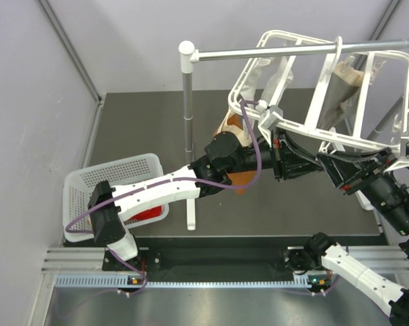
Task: Clip the socks to the hanger
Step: Open the clamp at the hanger.
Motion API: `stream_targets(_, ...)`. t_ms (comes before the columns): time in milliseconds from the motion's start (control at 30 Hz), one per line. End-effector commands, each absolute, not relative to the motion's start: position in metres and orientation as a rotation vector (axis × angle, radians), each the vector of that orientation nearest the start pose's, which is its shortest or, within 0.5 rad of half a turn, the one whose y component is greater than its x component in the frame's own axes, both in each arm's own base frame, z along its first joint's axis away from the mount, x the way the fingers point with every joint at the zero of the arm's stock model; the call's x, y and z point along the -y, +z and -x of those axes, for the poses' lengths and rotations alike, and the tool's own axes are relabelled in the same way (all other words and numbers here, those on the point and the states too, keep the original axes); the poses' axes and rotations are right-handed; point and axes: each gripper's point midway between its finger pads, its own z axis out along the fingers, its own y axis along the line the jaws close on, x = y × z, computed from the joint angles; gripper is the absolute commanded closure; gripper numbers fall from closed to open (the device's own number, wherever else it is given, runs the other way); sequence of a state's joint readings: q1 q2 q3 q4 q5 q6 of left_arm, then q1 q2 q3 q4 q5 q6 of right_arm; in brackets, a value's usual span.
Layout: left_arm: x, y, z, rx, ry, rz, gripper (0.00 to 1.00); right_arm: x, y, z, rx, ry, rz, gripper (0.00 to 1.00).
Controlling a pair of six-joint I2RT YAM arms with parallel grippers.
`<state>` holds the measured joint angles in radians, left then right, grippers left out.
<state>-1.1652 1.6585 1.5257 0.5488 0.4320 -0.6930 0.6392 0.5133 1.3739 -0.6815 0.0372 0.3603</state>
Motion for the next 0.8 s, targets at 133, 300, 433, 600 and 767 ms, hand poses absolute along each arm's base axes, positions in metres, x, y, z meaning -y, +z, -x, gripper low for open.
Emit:
stream_targets(133,0.507,0.471,-0.142,-1.239,-1.573,-0.635,1.00,-0.096,0.457,-0.119,-1.584,0.795,0.127,0.56)
stream_targets(300,0.519,0.457,-0.147,-1.276,-1.342,-0.667,1.00,-0.081,0.460,-0.120,-1.610,0.753,0.026,0.36)
stream_targets(433,0.520,0.446,-0.154,-1.315,-1.186,-0.630,1.00,-0.068,0.460,-0.123,-1.672,0.690,-0.040,0.30)
stream_targets(600,0.516,0.444,-0.159,-1.304,-1.036,-0.620,1.00,-0.071,0.456,-0.130,-1.722,0.680,-0.085,0.29)
stream_targets(767,0.516,0.438,-0.158,-1.293,-0.852,-0.619,1.00,-0.076,0.453,-0.138,-1.751,0.673,-0.104,0.33)
